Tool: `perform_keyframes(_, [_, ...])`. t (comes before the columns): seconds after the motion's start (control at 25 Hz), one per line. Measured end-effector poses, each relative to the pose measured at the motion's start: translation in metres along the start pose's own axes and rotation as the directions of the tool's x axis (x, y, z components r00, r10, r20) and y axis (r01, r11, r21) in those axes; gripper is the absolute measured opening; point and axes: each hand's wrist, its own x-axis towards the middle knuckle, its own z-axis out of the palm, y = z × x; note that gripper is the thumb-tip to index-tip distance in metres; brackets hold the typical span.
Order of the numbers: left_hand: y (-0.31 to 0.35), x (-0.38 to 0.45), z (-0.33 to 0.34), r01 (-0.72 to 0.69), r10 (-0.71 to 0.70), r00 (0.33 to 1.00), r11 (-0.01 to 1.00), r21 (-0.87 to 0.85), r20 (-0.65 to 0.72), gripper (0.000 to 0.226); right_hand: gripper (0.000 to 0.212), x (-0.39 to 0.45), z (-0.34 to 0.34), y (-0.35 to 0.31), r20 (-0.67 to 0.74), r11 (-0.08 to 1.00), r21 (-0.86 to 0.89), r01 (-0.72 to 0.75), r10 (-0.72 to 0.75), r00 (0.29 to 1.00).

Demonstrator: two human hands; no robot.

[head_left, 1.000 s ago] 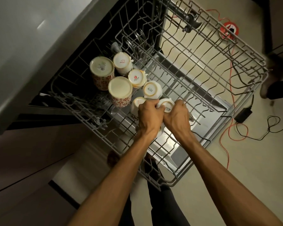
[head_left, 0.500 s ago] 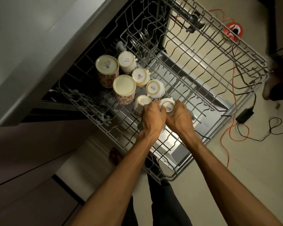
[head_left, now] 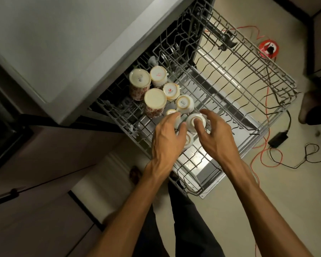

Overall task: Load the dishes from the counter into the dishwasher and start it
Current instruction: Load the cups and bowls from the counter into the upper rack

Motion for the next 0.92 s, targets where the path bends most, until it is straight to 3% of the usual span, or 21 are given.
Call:
perform_keyframes(0.48, [0.037, -0.068, -0.092, 0.015, -0.022, 0.994, 0.997, -0.07, -0.106, 0.046, 0.043, -0.056, -0.022, -0.095, 0.028, 0.965, 0.053, 0.255, -0.257, 0.966])
perform_keyframes(0.92, [0.038, -0.119, -0.167, 0.016, -0.043, 0.965, 0.994, -0.108, -0.259, 0.046, 0.045, -0.096, -0.025, -0.164, 0.087, 0.913, 0.085, 0.399, -0.406, 0.91])
